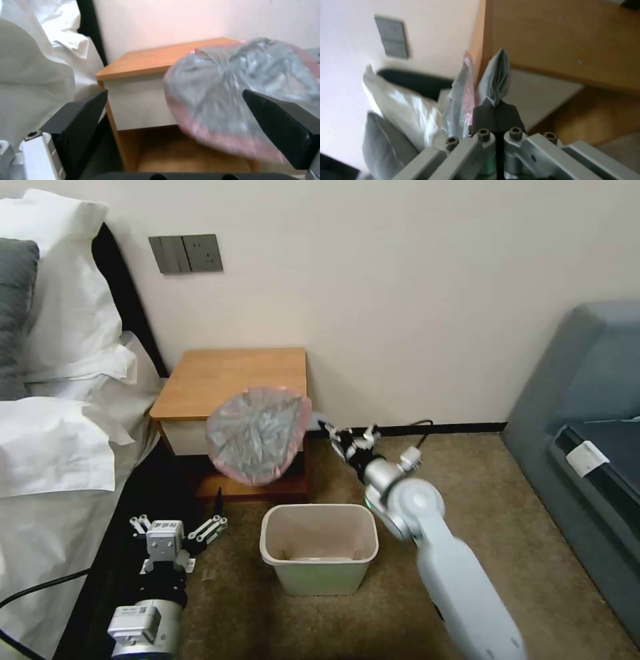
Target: Pick up the garbage bag from the table and place it over the trash can.
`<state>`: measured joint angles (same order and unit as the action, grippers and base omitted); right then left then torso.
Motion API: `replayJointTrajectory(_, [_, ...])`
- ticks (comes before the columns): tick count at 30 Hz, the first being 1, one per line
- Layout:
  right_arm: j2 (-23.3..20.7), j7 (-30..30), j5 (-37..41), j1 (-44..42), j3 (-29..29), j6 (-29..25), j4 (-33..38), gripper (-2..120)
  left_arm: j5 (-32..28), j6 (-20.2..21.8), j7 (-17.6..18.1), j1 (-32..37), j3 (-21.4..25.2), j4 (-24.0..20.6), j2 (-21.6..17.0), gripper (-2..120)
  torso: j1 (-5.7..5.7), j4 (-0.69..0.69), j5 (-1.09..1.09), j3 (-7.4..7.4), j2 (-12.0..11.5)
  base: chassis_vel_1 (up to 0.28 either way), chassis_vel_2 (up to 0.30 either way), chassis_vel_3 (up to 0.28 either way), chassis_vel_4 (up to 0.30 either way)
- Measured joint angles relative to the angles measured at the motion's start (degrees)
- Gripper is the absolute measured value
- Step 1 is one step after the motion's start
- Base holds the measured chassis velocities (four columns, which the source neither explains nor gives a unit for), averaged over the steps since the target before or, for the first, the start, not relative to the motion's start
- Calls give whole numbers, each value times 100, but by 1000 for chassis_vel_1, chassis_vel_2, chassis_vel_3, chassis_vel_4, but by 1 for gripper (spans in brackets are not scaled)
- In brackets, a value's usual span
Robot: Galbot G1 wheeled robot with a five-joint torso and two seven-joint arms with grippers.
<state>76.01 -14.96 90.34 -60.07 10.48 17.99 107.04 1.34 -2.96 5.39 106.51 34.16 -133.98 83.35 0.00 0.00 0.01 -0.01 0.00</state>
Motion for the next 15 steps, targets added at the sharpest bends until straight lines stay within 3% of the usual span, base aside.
replayJointTrajectory(6, [-519, -74, -215, -495, -154, -6, 578, 0, -3, -16, -7, -24, -9, 62, -4, 100, 0, 0, 0, 0, 0, 0, 0, 0, 0])
replayJointTrajectory(15, [-612, -312, -670, -1101, -391, 50, 748, 0, -25, -101, -4, -87, 15, 154, -8, 100, 0, 0, 0, 0, 0, 0, 0, 0, 0])
